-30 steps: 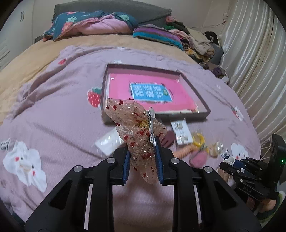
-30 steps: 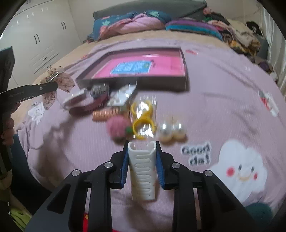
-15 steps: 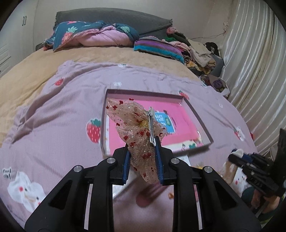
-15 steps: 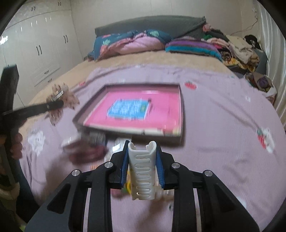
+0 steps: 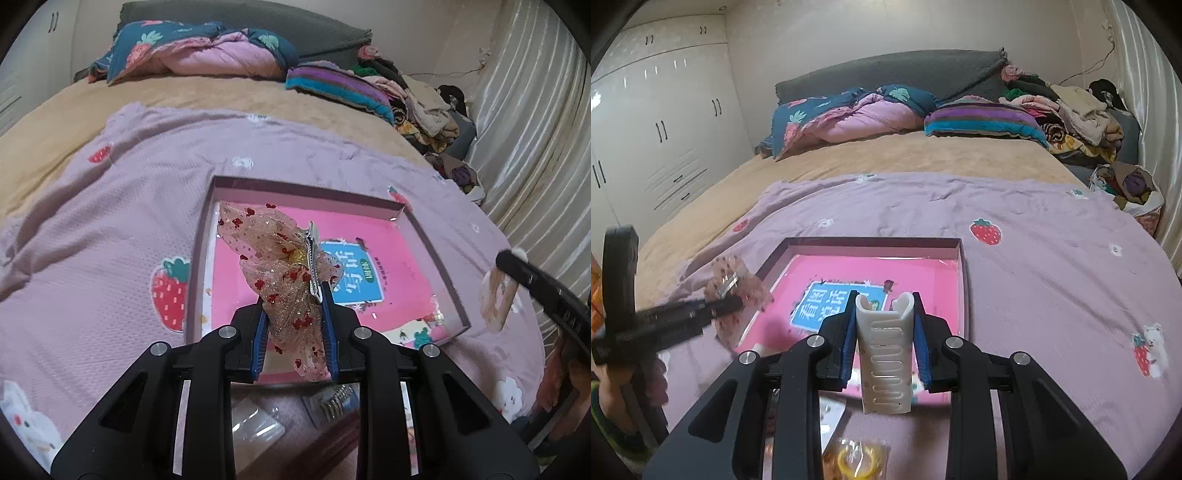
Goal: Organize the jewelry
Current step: 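Carry both clips into the tray and open both tools to release them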
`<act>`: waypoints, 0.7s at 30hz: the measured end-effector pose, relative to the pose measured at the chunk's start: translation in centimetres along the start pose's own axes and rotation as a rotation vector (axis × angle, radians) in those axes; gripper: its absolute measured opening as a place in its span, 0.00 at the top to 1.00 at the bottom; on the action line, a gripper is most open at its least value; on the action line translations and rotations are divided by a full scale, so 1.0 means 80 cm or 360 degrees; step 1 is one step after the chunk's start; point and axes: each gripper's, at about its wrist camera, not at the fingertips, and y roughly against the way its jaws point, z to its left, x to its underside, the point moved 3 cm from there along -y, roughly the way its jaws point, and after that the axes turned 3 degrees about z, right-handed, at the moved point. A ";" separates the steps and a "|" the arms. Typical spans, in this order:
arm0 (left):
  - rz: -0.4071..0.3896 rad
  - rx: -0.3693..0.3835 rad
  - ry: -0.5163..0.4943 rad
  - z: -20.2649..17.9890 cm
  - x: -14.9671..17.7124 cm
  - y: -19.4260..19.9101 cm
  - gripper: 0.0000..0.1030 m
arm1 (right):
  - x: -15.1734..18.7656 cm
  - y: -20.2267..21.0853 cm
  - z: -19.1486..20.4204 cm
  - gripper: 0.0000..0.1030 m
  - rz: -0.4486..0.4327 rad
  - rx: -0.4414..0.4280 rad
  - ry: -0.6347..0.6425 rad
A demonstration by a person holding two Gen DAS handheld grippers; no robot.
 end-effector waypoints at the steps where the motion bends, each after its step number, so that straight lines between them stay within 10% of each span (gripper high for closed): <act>1: 0.0012 -0.0003 -0.0002 0.000 0.002 -0.005 0.84 | -0.002 -0.008 -0.003 0.75 0.0003 0.0004 -0.0010; 7: 0.0086 -0.0034 -0.0020 0.006 0.014 -0.032 0.78 | 0.006 -0.046 -0.015 0.75 0.0049 0.0011 -0.0068; 21: 0.0055 -0.0084 -0.0014 0.016 0.013 -0.019 0.22 | 0.033 -0.096 -0.014 0.74 0.0184 0.0043 -0.0023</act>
